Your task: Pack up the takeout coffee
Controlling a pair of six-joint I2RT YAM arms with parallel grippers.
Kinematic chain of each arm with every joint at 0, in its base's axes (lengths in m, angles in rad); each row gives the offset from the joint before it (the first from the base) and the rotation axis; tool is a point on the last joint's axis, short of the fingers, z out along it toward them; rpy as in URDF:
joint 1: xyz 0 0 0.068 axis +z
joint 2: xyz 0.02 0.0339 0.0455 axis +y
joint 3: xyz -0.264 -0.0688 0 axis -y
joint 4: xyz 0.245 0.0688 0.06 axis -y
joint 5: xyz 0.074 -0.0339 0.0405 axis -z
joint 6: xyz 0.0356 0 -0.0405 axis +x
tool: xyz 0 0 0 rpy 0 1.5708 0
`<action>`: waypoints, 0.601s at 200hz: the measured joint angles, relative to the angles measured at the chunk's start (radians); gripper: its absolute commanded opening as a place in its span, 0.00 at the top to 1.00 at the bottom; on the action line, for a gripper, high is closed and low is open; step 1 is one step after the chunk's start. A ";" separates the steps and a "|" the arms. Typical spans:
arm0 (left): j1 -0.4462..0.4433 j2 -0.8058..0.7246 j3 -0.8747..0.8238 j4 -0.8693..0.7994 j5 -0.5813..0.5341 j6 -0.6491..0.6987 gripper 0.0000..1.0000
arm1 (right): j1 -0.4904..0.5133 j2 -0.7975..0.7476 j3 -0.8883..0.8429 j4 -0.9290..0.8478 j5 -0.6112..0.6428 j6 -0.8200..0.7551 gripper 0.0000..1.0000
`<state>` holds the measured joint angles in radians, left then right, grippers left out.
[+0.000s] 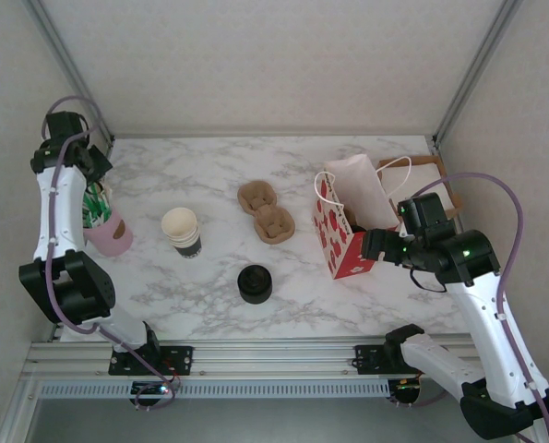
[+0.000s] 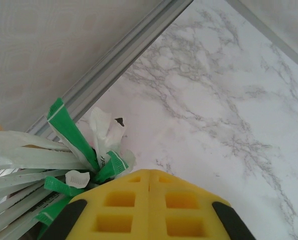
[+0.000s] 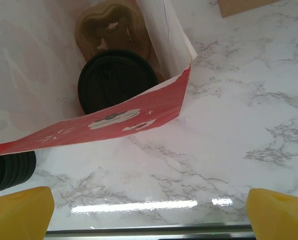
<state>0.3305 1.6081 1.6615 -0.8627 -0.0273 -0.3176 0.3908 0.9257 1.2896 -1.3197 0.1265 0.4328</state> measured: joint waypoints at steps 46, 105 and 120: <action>-0.002 -0.127 0.022 -0.022 0.020 -0.001 1.00 | 0.000 0.008 0.020 -0.022 0.039 0.000 0.01; -0.014 -0.298 0.130 -0.037 0.156 -0.024 1.00 | 0.000 -0.018 0.137 -0.072 0.003 -0.027 0.01; -0.016 -0.325 0.151 -0.040 0.201 -0.028 1.00 | 0.000 -0.025 0.166 -0.090 0.003 -0.037 0.01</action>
<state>0.3149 1.2835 1.8122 -0.9028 0.1741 -0.3454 0.3908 0.9005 1.4555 -1.4094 0.1291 0.3958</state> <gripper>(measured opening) 0.042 0.988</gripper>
